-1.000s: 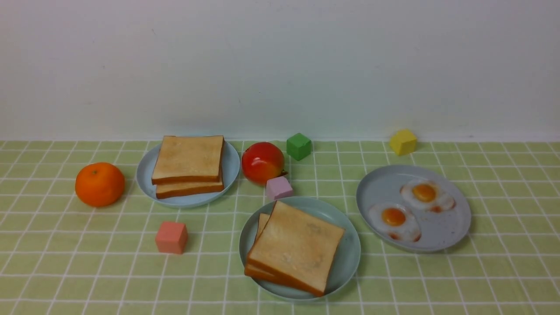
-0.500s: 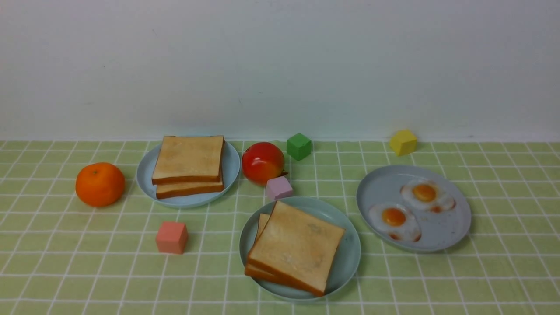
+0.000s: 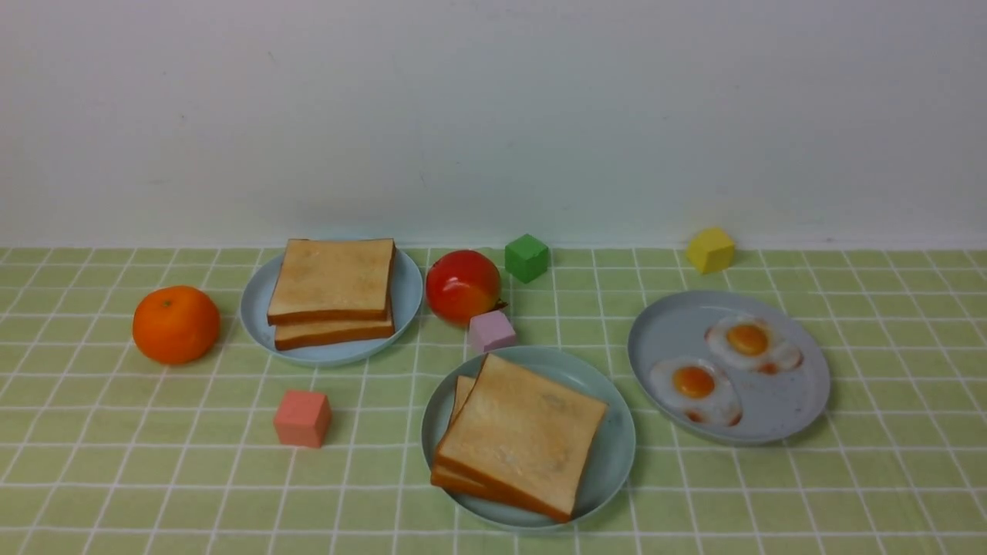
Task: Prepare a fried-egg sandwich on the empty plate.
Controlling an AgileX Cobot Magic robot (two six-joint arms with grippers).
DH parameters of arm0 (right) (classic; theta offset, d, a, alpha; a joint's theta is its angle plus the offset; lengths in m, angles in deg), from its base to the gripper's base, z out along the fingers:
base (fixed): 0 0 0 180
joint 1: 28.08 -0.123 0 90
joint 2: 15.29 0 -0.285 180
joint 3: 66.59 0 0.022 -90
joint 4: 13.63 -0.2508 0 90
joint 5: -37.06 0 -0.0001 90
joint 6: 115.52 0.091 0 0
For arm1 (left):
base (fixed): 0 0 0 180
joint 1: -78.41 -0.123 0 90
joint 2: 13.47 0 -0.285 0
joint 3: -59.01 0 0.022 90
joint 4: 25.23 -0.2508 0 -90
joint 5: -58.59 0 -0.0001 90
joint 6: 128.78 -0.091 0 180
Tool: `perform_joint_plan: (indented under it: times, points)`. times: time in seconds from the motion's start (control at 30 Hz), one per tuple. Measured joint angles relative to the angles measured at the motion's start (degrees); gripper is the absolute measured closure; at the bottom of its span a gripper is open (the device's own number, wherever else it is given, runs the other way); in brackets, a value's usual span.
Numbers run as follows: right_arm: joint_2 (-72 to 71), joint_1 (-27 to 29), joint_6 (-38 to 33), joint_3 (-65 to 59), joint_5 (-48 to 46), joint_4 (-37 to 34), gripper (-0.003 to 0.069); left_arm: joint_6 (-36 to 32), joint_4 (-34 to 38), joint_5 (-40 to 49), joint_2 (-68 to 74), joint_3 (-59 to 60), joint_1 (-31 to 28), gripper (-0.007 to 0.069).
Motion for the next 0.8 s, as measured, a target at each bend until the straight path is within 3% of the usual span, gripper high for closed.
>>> perform_joint_plan:
  times: [0.8]
  points:
    - [0.0,0.0,0.0,-0.41,0.08,-1.09,0.0545,0.0,-0.16,0.02,0.0,0.0,0.0,0.0608]
